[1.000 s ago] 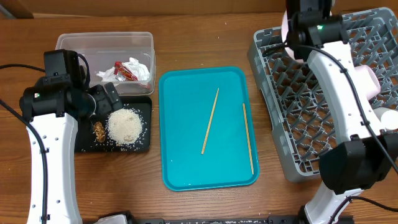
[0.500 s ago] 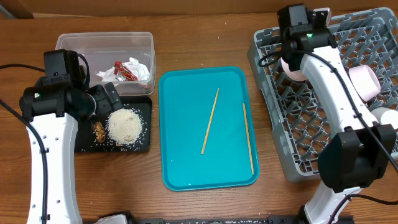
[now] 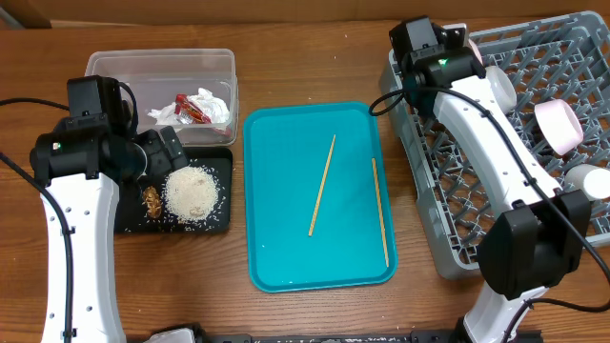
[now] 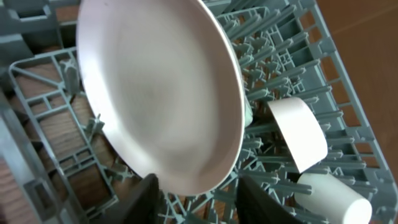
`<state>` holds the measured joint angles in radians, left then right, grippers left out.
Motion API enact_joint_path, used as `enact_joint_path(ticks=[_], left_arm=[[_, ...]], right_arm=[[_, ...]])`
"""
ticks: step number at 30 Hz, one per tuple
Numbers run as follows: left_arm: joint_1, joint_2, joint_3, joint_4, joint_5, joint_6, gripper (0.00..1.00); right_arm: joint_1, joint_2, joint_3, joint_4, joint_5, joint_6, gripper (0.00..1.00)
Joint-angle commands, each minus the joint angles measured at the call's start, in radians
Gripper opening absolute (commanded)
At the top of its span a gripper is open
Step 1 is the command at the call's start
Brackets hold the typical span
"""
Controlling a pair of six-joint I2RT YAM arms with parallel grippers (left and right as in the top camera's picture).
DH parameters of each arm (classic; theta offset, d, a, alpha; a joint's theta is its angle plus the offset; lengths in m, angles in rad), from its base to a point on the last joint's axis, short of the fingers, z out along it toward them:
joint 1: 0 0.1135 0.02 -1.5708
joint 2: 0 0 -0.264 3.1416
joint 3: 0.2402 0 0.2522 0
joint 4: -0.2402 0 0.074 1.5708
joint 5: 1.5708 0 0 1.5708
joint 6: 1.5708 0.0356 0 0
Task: Sort waste into correct bins and load items into the dishwasher
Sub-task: 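Move the right gripper down to the chopsticks on the teal tray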
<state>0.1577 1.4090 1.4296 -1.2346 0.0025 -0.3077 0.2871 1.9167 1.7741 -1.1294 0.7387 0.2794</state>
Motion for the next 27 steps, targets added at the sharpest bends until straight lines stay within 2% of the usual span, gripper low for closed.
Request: enact_joint_path(ticks=[1, 3, 6, 11, 19, 27], left_arm=[[0.002, -0.01, 0.011, 0.001, -0.011, -0.003, 1.0], [0.002, -0.01, 0.011, 0.002, -0.011, -0.003, 1.0], [0.002, -0.01, 0.011, 0.002, -0.011, -0.003, 1.0], [0.002, -0.01, 0.011, 0.002, -0.011, -0.003, 1.0], [0.002, -0.01, 0.011, 0.001, -0.011, -0.003, 1.0], [0.002, -0.01, 0.011, 0.002, -0.011, -0.003, 1.0]], right_arm=[[-0.006, -0.116, 0.038, 0.001, -0.131, 0.054, 0.54], [-0.007, -0.154, 0.043, -0.002, -0.298, 0.053, 0.61], [-0.006, -0.179, 0.043, -0.054, -0.598, 0.024, 0.61], [-0.002, -0.168, -0.019, -0.156, -0.825, 0.029, 0.61], [0.066, -0.166, -0.265, -0.109, -0.85, 0.039, 0.61], [0.133, -0.166, -0.506, 0.081, -0.853, 0.08, 0.6]])
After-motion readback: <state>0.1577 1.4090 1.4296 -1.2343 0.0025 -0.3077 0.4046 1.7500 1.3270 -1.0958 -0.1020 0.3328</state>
